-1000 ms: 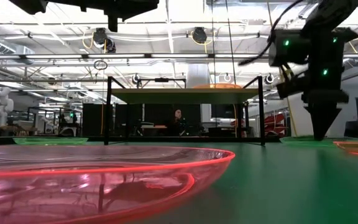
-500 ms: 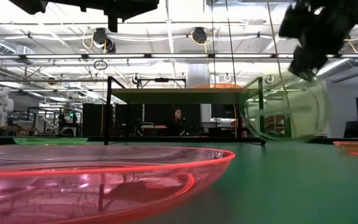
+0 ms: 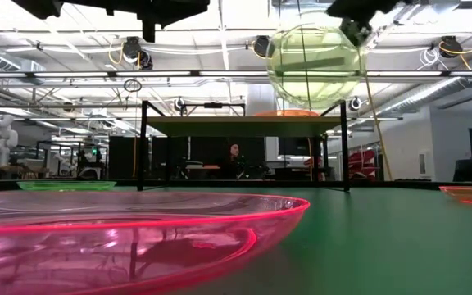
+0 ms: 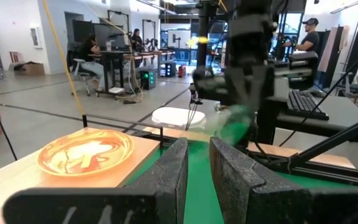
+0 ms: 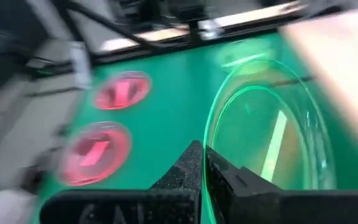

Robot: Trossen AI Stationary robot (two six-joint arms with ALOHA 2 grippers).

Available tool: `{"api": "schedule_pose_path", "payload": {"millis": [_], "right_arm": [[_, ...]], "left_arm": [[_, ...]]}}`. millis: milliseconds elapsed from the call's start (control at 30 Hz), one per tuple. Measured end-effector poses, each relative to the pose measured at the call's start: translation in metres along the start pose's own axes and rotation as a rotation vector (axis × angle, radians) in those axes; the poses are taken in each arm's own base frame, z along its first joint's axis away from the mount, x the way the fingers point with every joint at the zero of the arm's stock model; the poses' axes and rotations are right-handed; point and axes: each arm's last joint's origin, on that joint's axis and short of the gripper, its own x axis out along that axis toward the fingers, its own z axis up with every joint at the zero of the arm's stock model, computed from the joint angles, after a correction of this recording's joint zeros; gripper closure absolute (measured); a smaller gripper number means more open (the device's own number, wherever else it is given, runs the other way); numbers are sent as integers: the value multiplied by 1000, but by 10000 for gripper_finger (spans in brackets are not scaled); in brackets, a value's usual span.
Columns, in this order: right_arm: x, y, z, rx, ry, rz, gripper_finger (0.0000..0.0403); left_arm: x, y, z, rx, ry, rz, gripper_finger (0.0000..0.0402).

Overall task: Place and stack plates onto a shelf
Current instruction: Stack the green plate on top of the orange plates on the shelf

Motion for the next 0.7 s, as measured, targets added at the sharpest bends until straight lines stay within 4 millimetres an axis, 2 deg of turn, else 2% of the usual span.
{"api": "schedule_pose_path", "payload": {"millis": [200,300,467,700], "right_arm": [[16,-20,35,-148,95,-317,402],[31,-36,46,-196,150,-391,402],[61,-64,49,-277,248,-461,403],[92,-95,37,-364,383,-635,403]], "left_arm": [[0,0,0,-1,0,0,327],[0,0,0,-1,0,0,327],[0,0,0,-1,0,0,327],[0,0,0,4,1,1,327]]}}
